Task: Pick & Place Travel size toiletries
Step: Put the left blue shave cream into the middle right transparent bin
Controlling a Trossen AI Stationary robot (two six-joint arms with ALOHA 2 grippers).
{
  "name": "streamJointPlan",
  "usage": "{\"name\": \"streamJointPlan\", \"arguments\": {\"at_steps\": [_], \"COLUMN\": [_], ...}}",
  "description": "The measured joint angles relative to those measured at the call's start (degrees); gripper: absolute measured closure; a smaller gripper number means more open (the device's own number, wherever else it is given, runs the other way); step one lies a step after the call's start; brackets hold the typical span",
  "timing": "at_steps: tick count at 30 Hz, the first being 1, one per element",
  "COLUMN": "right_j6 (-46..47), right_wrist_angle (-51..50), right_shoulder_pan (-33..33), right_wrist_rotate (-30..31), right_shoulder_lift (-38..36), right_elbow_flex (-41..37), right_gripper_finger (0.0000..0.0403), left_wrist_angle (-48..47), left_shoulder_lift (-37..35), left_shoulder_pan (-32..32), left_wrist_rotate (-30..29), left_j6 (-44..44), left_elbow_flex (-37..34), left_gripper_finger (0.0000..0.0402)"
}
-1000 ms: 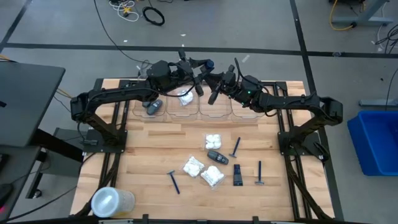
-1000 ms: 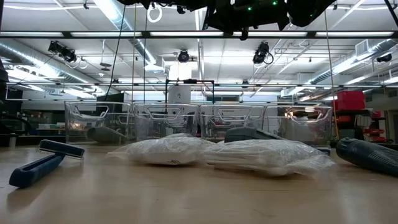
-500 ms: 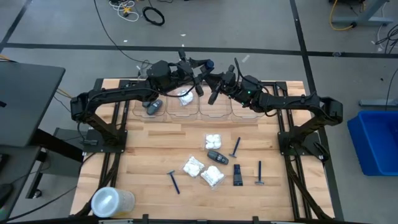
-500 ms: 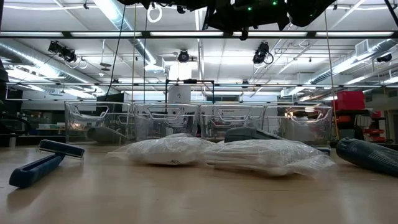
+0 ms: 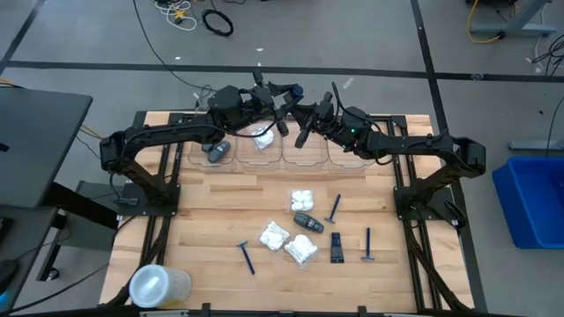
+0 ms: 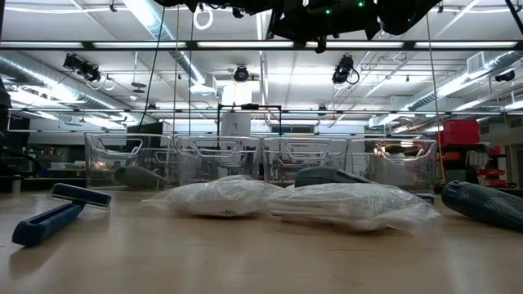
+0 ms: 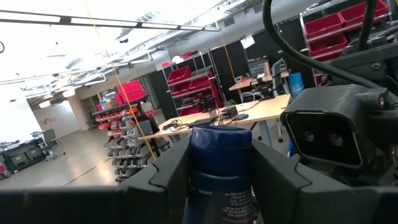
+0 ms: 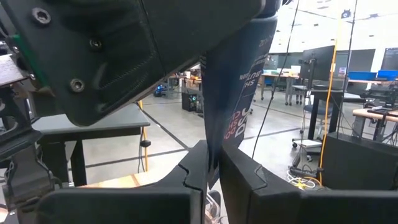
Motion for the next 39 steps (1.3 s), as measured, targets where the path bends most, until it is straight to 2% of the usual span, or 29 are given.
{"name": "streamJointPlan", "arguments": {"at_steps": [3, 9, 13, 39], "right_j6": [-0.2, -0.4, -0.4, -0.5], "right_wrist_angle": [-0.1, -0.3, -0.2, -3.1], "right_shoulder_pan": [0.0, 0.0, 0.0, -1.1], "right_wrist_rotate": [0.0, -0.1, -0.1, 1.0], "right_shoulder_lift": [0.0, 0.0, 0.0, 0.0], "right_elbow_flex": [0.0, 0.0, 0.0, 0.0], "right_gripper_finger": [0.0369, 0.0377, 0.0383, 0.0384], "left_wrist_angle": [0.1, 0.1, 0.1, -3.2], "left_shoulder_lift": [0.0, 0.0, 0.0, -3.1], "left_shoulder_pan": [0.0, 0.0, 0.0, 0.2], "left_wrist_rotate": [0.2, 0.2, 0.2, 1.5], "left_j6": [0.0, -0.4, -0.4, -5.2], "left_elbow_flex": [0.0, 0.0, 0.0, 0.1], "left_gripper_finger": [0.0227, 0.0165, 0.0144, 0.0146]}}
